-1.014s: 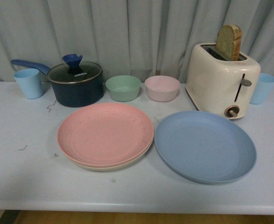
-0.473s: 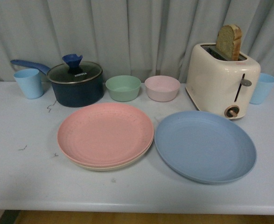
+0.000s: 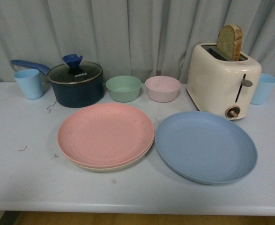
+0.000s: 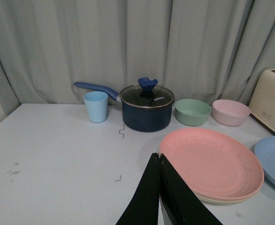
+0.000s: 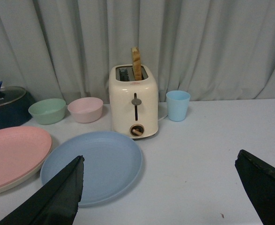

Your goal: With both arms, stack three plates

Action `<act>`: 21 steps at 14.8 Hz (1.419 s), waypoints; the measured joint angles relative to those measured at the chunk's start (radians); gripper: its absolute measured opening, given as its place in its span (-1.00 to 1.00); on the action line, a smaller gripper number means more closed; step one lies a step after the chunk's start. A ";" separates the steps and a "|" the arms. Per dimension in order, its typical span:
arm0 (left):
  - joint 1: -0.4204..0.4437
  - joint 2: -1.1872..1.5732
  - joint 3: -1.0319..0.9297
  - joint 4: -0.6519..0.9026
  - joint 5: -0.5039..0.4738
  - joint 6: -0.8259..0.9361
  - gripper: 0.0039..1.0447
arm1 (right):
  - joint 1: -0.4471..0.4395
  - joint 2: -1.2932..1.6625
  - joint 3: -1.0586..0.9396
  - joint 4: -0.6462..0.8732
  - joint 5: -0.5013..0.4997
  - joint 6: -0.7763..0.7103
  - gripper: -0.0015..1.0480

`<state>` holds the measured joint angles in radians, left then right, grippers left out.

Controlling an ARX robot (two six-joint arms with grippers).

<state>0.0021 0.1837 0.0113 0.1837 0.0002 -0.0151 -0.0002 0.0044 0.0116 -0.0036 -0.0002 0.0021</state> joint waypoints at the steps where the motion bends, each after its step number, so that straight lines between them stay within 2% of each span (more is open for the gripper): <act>1: 0.000 -0.014 0.000 -0.013 0.000 0.000 -0.97 | 0.000 0.000 0.000 0.000 0.000 0.000 0.87; 2: 0.000 -0.098 0.001 -0.151 0.000 0.000 -0.97 | 0.000 0.000 0.000 0.000 0.000 0.000 0.87; 3: 0.000 -0.178 0.000 -0.180 -0.001 0.001 -0.97 | 0.000 0.000 0.000 -0.001 0.000 0.000 0.87; 7: 0.000 -0.175 0.000 -0.187 -0.001 0.001 -0.97 | 0.000 0.000 0.000 0.000 0.000 0.000 0.87; 8: 0.000 -0.175 0.000 -0.187 -0.001 0.000 -0.86 | 0.000 0.000 0.000 0.000 0.000 0.000 0.87; 12: 0.000 -0.175 0.000 -0.187 -0.001 0.001 0.21 | 0.000 0.000 0.000 0.000 0.000 0.000 0.87; 13: 0.000 -0.175 0.000 -0.187 -0.001 0.001 0.77 | 0.000 0.000 0.000 0.000 0.000 0.000 0.87; 14: 0.000 -0.175 0.000 -0.187 -0.001 0.002 0.89 | 0.000 0.000 0.000 0.000 0.000 0.000 0.87; 21: 0.000 -0.175 0.000 -0.187 -0.001 0.002 0.88 | 0.000 0.000 0.000 0.000 0.000 0.000 0.87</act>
<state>0.0017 0.0082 0.0116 -0.0036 -0.0006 -0.0135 -0.0002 0.0044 0.0116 -0.0032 -0.0002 0.0021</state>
